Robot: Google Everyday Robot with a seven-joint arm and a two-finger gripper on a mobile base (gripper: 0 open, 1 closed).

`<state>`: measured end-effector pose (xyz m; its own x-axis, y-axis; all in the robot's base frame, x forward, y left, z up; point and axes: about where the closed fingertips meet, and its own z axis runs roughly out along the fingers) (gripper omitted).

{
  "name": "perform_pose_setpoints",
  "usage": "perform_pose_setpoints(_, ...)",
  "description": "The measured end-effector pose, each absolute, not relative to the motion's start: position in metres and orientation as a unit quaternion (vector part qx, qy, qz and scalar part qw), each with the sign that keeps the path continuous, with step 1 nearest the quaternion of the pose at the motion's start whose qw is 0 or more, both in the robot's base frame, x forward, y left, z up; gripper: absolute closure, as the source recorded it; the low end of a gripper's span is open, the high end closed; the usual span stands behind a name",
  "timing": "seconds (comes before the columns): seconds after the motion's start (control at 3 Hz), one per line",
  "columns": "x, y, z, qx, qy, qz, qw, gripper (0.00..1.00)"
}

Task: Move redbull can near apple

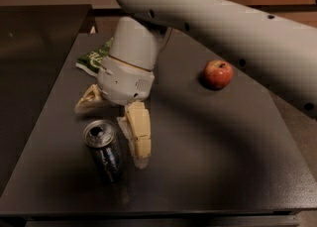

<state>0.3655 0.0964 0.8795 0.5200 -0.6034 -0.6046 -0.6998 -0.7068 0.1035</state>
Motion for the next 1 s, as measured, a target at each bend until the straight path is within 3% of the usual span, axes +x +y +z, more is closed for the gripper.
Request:
perform_pose_setpoints(0.33,0.3585,0.0932,0.8835,-0.874,0.355,0.324,0.075,0.0)
perform_pose_setpoints(0.67,0.3537,0.0889,0.8865,-0.877,0.343,0.326,0.078,0.17)
perform_pose_setpoints(1.0,0.353,0.0876,0.889,-0.879,0.337,0.327,0.084,0.41)
